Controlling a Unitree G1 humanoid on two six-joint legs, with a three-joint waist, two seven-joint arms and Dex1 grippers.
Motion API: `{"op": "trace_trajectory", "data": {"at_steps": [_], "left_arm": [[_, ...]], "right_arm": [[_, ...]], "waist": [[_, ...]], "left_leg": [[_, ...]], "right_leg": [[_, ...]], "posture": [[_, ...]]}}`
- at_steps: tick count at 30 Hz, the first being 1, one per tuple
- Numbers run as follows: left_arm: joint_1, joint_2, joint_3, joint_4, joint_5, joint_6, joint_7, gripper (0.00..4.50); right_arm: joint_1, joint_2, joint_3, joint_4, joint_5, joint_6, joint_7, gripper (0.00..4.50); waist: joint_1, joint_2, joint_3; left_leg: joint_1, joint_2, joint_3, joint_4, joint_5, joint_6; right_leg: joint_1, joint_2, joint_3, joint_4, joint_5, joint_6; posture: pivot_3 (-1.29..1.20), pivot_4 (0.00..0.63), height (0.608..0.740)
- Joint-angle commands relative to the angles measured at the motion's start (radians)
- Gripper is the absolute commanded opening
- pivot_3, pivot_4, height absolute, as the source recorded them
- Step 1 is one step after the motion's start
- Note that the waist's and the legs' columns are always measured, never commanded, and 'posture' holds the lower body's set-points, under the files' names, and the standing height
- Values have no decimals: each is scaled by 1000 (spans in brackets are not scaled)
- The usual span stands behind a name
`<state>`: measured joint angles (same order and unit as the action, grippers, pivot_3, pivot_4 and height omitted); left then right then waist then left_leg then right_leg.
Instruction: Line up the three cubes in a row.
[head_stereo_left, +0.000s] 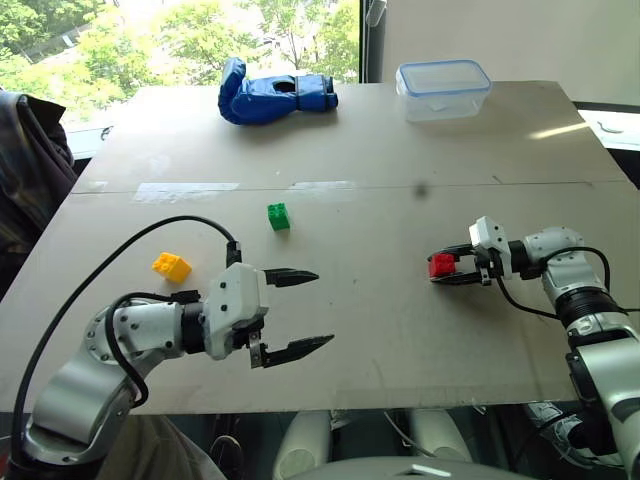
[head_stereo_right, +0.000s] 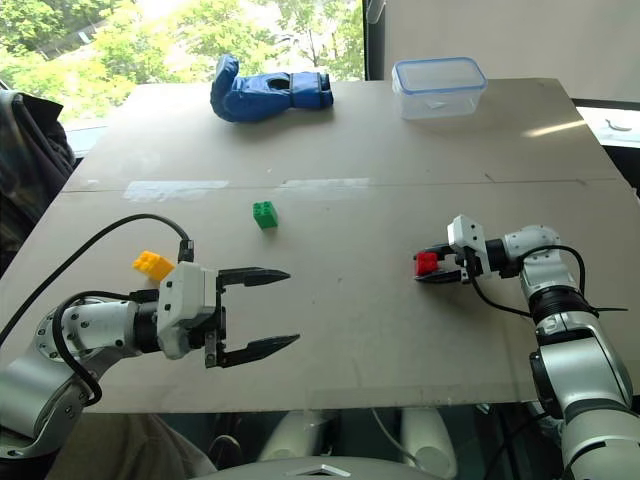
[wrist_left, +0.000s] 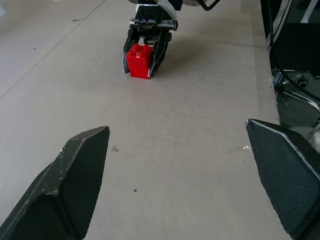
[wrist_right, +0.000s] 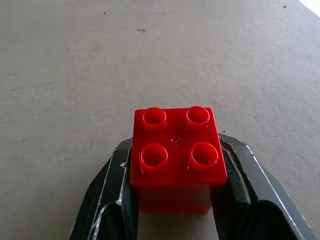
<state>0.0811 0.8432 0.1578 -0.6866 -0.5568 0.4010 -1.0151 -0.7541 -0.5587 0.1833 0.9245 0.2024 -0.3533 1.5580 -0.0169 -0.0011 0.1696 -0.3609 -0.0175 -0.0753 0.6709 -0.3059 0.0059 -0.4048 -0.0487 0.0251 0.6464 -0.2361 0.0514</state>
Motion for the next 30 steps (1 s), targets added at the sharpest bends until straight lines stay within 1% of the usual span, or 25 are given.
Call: {"op": "trace_trajectory", "data": {"at_steps": [1,6,12,19,23,24,26,28,29,30], "left_arm": [[-14,10,19,-6,-19,-11,-6,4454],[-27,3,11,-5,-16,-10,-1,4454],[-17,-3,15,-17,-18,-4,15,4454],[-10,-12,13,-31,-25,-1,35,4454],[-4,-11,13,-36,-26,-1,43,4454],[-5,-10,12,-37,-27,0,44,4454],[-7,-10,9,-38,-29,0,46,4454],[-11,-9,5,-36,-28,0,45,4454],[-14,-9,3,-34,-28,0,44,4454],[-17,-9,0,-32,-27,0,43,4454]], "right_arm": [[-39,-15,33,-9,-1,2,56,1360],[-86,-33,127,33,20,-52,56,1360],[-167,-21,170,107,43,-71,56,1360],[-180,-30,249,128,125,-112,56,1360],[-184,-37,280,131,155,-99,56,1360],[-183,-41,289,129,163,-99,56,2160],[-180,-43,287,126,176,-118,56,2563],[-179,-45,285,129,177,-127,56,3552],[-179,-46,284,131,176,-130,56,3730],[-180,-46,279,136,171,-137,56,3730]], "waist": [[-1,0,0],[-3,0,0],[-3,1,1],[-3,1,1],[-2,1,1],[-2,1,1],[-2,1,1],[-2,1,1],[-2,1,1],[-2,1,1]], "left_leg": [[0,0,0,0,0,0],[-1,1,0,-1,0,-1],[-1,1,0,-1,0,-1],[-3,1,0,-1,0,-1],[-4,1,0,-1,0,-1],[-4,1,0,-1,1,-1],[-4,1,0,-1,1,-1],[-4,1,0,-1,1,-1],[-4,1,0,-1,1,-1],[-4,1,0,-1,1,-1]], "right_leg": [[0,0,0,0,0,0],[-1,0,0,0,0,0],[-1,0,0,0,0,0],[-3,0,0,0,0,0],[-4,0,0,0,0,0],[-4,0,0,0,0,0],[-4,0,0,0,0,0],[-5,0,1,0,0,0],[-5,0,0,0,0,0],[-5,0,0,0,0,0]], "posture": [[0,150,740],[0,150,740],[0,150,740],[0,150,740],[0,150,740],[0,150,740],[0,150,740],[0,150,740],[0,150,740],[0,150,740]]}}
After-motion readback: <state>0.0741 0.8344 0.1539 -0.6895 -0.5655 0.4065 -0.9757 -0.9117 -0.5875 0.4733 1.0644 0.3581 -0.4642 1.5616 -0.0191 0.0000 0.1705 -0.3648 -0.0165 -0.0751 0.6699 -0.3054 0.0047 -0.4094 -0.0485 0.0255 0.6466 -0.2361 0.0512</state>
